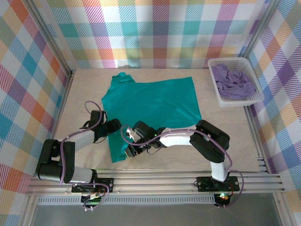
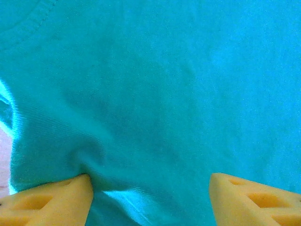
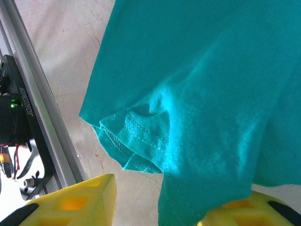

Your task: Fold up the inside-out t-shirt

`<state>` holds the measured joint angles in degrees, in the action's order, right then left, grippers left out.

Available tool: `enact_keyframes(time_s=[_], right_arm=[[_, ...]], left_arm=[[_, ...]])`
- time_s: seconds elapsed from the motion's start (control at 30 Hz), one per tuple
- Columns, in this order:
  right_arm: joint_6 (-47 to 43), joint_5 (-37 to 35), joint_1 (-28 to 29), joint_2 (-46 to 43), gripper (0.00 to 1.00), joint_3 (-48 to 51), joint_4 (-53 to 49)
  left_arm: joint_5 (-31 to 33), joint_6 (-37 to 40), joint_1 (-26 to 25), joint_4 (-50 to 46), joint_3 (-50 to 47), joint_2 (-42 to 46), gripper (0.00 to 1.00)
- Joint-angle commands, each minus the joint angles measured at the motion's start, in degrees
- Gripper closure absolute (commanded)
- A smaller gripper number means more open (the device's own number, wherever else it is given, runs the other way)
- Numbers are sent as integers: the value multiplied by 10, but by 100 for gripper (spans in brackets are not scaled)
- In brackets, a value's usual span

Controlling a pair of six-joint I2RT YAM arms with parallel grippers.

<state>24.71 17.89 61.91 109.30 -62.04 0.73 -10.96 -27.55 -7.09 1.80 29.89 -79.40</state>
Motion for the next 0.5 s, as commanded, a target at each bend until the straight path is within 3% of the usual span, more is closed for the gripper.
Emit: enact_keyframes(time_s=[0.0,0.17,0.33,0.47], right_arm=[[23,-21,-4,-16,58,2,5],[54,-47,-12,-27,81,0,-53],[84,-24,-12,-60,93,43,-48],[99,-17,-12,-75,96,64,-54]], left_arm=[[13,9,-2,-41,-11,-2,33],[12,9,-3,-44,-10,4,33],[20,11,-2,-54,-9,16,32],[29,15,-3,-63,-6,22,32]])
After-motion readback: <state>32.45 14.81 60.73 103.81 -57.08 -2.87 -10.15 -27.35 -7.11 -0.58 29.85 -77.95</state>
